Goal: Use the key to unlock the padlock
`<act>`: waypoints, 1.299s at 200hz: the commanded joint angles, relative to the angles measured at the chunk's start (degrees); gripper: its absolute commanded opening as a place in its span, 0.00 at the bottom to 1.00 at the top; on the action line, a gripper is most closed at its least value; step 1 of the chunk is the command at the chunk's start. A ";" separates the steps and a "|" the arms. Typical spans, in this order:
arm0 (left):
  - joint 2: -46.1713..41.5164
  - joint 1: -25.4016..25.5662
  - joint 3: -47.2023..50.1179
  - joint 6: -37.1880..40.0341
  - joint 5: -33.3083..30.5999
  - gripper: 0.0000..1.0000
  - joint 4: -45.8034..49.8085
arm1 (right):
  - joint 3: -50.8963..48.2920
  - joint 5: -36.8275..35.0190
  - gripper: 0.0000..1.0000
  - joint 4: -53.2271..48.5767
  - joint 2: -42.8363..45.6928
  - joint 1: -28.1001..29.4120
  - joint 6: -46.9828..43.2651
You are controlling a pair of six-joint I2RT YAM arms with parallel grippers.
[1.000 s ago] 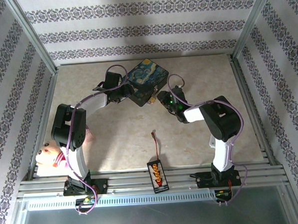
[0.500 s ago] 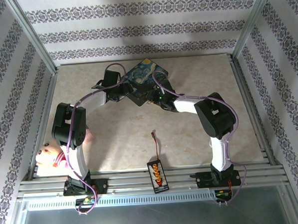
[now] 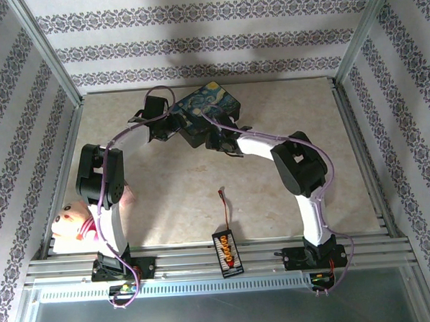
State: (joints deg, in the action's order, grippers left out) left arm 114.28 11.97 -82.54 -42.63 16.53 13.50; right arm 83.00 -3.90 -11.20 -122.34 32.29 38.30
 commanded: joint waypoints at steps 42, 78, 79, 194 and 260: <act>4.11 -1.78 1.85 0.28 -4.41 0.53 9.53 | 4.51 -4.09 0.55 -6.54 -3.14 0.49 -2.50; 3.98 -1.93 1.95 0.01 -4.13 0.53 9.22 | 6.04 -6.84 0.50 -9.61 -3.82 1.16 -1.98; 3.96 -1.89 1.95 0.01 -4.13 0.53 9.20 | 5.99 -6.92 0.50 -9.62 -3.80 1.18 -1.95; 2.80 -2.47 3.24 -0.86 -3.61 0.53 8.05 | -0.19 -2.64 0.04 -3.75 1.72 0.09 -3.32; 1.65 -2.80 4.39 -1.46 -2.56 0.53 6.68 | -6.50 3.62 0.00 5.96 5.01 -2.91 -2.51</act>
State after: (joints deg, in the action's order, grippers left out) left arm 114.02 11.33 -81.47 -43.90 18.09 12.25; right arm 78.48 -3.36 -8.71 -119.37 30.48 35.57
